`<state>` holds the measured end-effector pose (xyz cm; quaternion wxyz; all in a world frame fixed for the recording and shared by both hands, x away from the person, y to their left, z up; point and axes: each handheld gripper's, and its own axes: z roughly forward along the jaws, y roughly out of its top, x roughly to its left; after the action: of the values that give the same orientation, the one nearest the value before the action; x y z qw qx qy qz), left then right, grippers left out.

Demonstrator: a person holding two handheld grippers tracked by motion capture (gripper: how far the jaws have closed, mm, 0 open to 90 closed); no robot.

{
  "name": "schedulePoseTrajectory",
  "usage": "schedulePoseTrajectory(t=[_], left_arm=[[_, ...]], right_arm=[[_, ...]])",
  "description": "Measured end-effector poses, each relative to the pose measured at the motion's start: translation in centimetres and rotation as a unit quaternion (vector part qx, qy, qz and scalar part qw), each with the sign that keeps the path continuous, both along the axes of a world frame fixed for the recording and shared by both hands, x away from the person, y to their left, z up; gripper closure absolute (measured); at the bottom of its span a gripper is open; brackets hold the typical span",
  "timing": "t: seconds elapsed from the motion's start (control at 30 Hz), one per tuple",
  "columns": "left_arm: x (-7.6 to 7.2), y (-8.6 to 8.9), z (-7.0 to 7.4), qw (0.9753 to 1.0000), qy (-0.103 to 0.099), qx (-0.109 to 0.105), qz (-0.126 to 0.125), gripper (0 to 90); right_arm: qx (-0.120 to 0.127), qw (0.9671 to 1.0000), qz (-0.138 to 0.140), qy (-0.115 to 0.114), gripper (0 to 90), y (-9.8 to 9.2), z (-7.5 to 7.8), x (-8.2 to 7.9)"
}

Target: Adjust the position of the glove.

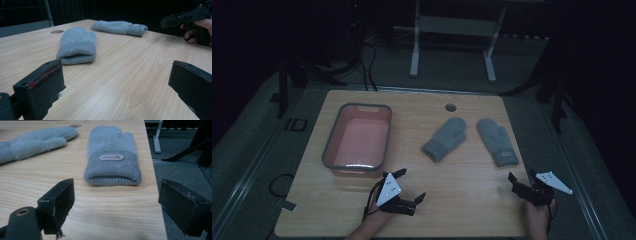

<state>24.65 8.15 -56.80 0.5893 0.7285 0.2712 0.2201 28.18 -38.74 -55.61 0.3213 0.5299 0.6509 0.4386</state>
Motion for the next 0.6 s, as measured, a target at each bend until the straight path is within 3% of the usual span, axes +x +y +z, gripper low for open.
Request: schedulePoseTrajectory(t=[0.27, 0.43, 0.6], left_arm=[[-0.2, -0.2, 0.0, 1.0, -0.005, 0.007, -0.003, 0.4], [-0.5, -0.5, 0.0, 0.9998, -0.016, 0.014, 0.001, 0.4], [-0.4, -0.4, 0.0, 0.9999, -0.011, 0.009, 0.002, 0.4]], right_arm=[[0.0, 0.9997, 0.021, 0.014, 13.4, 0.3, 0.6, 0.1], [-0.015, 0.9993, 0.031, 0.012, 13.4, 1.1, 2.5, 0.5], [-0.017, 0.9987, 0.044, 0.022, 14.8, 1.8, 3.9, 1.2]])
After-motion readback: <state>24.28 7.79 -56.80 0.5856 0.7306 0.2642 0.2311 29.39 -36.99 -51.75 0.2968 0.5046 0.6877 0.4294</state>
